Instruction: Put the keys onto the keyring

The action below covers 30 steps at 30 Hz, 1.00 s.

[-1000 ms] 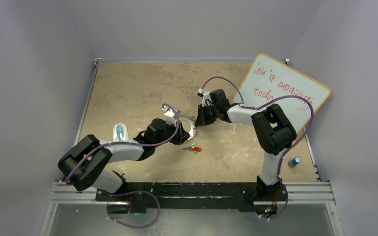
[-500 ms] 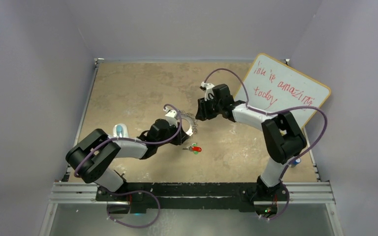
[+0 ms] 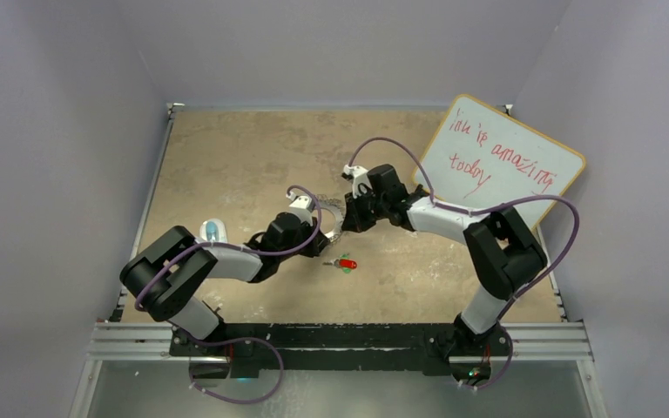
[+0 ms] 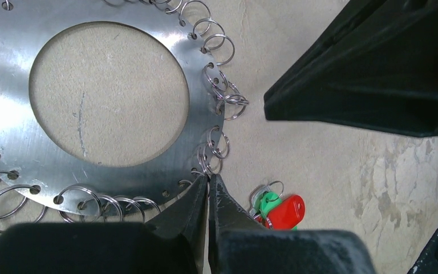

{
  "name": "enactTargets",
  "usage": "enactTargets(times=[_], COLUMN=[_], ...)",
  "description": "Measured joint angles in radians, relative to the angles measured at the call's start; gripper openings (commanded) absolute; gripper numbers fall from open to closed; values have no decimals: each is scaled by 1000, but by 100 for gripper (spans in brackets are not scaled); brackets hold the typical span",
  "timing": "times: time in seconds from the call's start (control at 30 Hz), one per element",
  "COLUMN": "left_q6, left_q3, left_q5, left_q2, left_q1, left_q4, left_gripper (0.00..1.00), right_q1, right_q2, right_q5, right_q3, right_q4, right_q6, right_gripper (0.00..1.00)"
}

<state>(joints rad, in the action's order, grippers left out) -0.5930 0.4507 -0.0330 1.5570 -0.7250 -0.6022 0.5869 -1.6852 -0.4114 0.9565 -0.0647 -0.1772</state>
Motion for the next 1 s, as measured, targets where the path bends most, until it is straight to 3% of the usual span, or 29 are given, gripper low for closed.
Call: enactTargets(times=[0.43,0.7,1.0], left_q6=[2,11,11], left_q3=[0,-9,-39], left_q5=[70,116,164], left_q2=[-40,-121,-204], left_q1=[-3,-3,-3], left_q4=[63,102,115], left_gripper=[0,13,18], right_q1=[96,127,188], right_q2=[-12,-64,-98], right_q5=[3,32,129], right_q3=[1,17,18], right_q4=[-5,-12,-27], right_q6=[32,32,39], right_gripper=[0,0,25])
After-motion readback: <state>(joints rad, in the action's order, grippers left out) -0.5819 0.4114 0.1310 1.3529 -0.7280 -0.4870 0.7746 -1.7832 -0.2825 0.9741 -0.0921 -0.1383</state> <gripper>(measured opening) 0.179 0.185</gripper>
